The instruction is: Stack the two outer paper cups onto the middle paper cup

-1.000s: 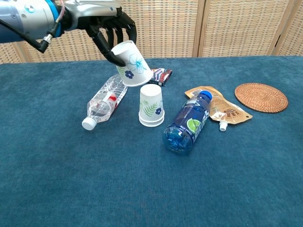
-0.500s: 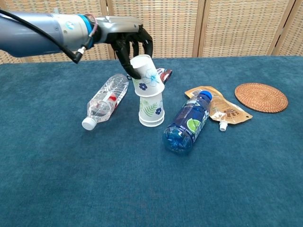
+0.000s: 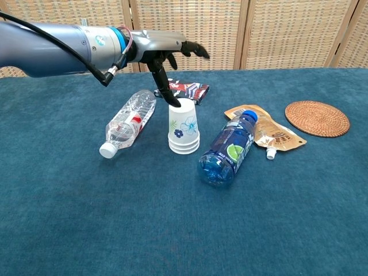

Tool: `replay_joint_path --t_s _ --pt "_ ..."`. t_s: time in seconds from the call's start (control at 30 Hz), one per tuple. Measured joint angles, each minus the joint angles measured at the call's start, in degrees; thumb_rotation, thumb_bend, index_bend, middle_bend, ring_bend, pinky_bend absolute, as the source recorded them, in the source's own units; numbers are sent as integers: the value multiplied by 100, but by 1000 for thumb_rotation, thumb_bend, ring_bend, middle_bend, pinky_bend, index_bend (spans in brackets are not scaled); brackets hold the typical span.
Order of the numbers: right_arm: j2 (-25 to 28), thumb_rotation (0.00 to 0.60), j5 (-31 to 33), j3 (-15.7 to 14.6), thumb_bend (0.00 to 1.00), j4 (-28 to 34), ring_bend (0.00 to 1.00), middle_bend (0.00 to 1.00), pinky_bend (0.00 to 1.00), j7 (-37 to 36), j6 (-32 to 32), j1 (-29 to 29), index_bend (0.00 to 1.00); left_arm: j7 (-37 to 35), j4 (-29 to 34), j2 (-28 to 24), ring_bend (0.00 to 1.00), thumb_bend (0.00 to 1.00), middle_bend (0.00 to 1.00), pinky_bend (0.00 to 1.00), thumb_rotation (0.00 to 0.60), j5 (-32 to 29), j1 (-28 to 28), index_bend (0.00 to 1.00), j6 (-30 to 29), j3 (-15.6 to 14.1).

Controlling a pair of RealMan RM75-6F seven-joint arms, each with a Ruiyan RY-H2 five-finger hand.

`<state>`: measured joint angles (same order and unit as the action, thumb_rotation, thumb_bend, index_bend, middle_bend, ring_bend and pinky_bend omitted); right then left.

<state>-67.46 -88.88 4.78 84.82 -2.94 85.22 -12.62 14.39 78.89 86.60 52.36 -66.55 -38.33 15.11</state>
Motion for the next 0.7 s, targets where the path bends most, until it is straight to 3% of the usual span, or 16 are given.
replay_joint_path --t_s 0.23,0.4,0.5,0.7 --pt "14 600 -42 0 0 23 0 0 0 -6 15 20 0 -59 353 -308 0 0 0 5 600 38 129 0 -302 39" --pt "33 600 -59 5 0 39 0 0 0 -18 43 41 0 -103 754 -643 0 0 0 0 600 62 471 0 -756 -2" --pt "49 600 -32 16 0 53 0 0 0 13 50 60 0 -4 981 -834 0 0 0 0 600 110 851 0 -1344 -161" --pt "90 600 168 29 0 202 0 0 0 337 -71 91 0 173 1502 -1142 0 0 0 0 600 410 2183 0 -3243 -771"
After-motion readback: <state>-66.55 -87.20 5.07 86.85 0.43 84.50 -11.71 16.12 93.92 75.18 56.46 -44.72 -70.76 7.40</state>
